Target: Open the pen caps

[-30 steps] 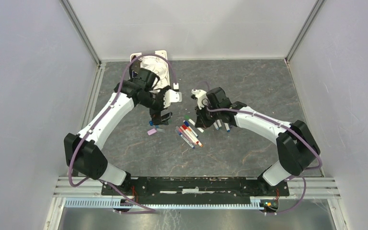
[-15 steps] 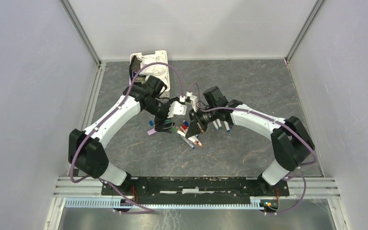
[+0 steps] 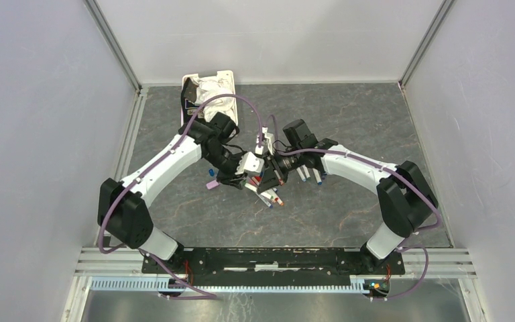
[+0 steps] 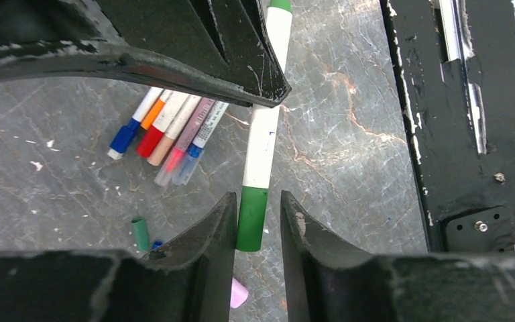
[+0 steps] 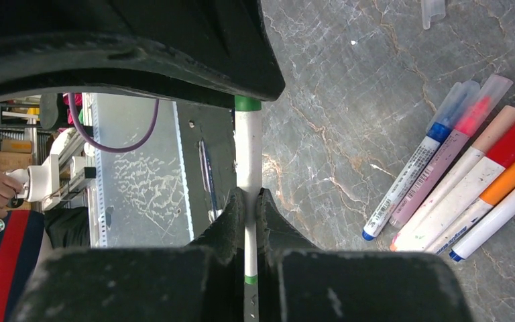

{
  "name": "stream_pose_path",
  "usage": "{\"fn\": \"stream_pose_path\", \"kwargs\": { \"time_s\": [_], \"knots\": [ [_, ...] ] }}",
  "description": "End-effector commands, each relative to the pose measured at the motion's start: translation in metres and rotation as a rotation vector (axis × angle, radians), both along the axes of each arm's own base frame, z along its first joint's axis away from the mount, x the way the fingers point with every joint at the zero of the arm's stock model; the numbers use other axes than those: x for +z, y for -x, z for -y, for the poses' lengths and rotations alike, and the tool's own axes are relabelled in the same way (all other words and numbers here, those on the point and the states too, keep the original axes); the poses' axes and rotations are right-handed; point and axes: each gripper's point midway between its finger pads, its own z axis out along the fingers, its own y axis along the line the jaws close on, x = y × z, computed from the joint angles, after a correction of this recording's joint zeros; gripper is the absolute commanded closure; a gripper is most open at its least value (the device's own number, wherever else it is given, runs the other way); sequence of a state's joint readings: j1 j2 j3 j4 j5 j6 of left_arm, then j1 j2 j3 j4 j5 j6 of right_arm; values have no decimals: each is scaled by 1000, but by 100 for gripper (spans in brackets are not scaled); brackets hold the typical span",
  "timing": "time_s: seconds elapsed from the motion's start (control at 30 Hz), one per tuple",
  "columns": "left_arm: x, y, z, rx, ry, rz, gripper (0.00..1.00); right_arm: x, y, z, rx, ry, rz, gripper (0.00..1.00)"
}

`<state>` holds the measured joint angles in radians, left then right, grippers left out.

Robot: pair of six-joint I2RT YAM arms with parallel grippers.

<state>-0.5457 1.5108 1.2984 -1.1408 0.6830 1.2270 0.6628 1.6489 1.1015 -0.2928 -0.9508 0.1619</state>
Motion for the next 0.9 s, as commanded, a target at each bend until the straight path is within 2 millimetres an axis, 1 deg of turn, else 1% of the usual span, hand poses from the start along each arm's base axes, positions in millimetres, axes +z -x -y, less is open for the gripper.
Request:
{"fn": "stream_pose_path", "kwargs": {
  "time_s": [0.0, 0.07, 0.17, 0.2, 0.23, 0.27, 0.3, 0.37, 0.43, 0.47, 0.5, 0.57, 0.67, 0.7, 0.77, 0.83, 0.87],
  "knots": [
    [-3, 12, 4, -58, 0, -63, 66, 16, -6, -8, 15, -47, 40, 100],
    [-6, 17, 5, -70, -12, -85, 67, 16, -5, -6, 14, -48, 46, 100],
    [-7, 19, 6, -76, -20, -92, 74, 14, -3, -5, 8, -49, 42, 100],
    [-7, 19, 7, -79, -20, -90, 79, 14, -3, -5, 5, -49, 42, 100],
    [-6, 18, 8, -80, -20, -86, 90, 14, -3, -5, 3, -49, 39, 100],
    [-3, 17, 10, -78, -18, -79, 97, 13, -4, -6, -6, -47, 32, 88],
    [0, 14, 12, -71, -16, -75, 98, 10, -5, -7, -15, -42, 23, 77],
    [8, 10, 17, -68, 0, -58, 98, 9, -3, -12, -8, -49, 8, 64],
    [14, 10, 19, -74, 12, -42, 98, 7, 1, -19, 8, -65, -25, 56],
    [15, 10, 20, -78, 12, -35, 98, 7, 2, -21, 12, -73, -34, 53],
    [16, 11, 21, -82, 12, -29, 98, 6, 1, -23, 8, -79, -50, 53],
    [18, 12, 21, -87, 7, -20, 98, 5, 1, -27, 2, -95, -74, 56],
    [18, 15, 22, -100, -1, -5, 98, 8, -1, -31, -9, -119, -91, 72],
    [18, 15, 21, -100, -6, -1, 98, 7, -1, -31, -11, -118, -92, 79],
    [17, 13, 18, -96, -24, 16, 98, 5, 0, -28, -17, -109, -92, 91],
    [16, 8, 15, -91, -47, 41, 98, 1, 3, -24, -20, -98, -89, 100],
    [16, 5, 13, -90, -59, 57, 98, -2, 5, -20, -23, -90, -88, 100]
  ]
}}
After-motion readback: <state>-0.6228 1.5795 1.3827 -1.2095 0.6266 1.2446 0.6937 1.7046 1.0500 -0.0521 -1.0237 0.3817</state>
